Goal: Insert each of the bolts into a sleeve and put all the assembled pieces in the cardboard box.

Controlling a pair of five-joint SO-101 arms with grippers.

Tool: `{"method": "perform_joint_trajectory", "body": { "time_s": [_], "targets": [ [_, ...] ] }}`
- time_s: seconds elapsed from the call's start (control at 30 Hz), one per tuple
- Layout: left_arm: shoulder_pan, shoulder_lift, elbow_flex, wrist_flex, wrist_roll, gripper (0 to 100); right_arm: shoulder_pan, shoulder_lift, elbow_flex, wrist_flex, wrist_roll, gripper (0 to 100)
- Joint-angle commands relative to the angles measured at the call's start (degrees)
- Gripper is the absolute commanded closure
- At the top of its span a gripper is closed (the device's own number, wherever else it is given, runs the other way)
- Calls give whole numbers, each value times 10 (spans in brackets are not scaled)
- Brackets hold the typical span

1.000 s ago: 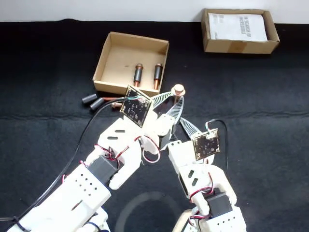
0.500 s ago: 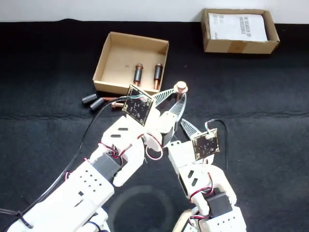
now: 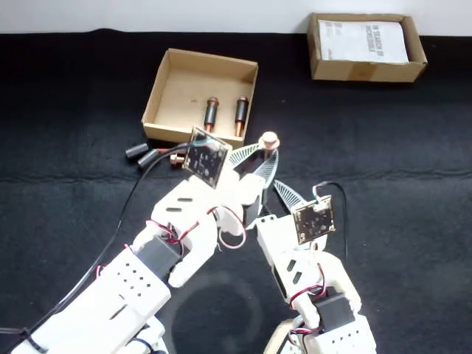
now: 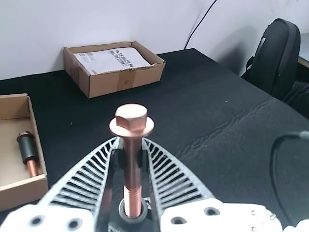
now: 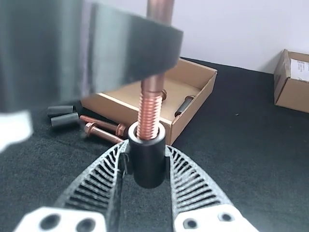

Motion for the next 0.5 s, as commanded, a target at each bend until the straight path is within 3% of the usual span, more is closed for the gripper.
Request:
{"method": "perform_joint_trajectory", "body": {
  "time_s": [0.0,0.27,0.47],
  "targets": [
    [0,-14,10,4,4,991,0,-15,73,-1,-2,991],
    [17,-14,41,11,3,982,0,-15,73,-1,-2,991],
    [20,-15,36,97,3,822,0,-15,73,-1,-2,991]
  ]
}}
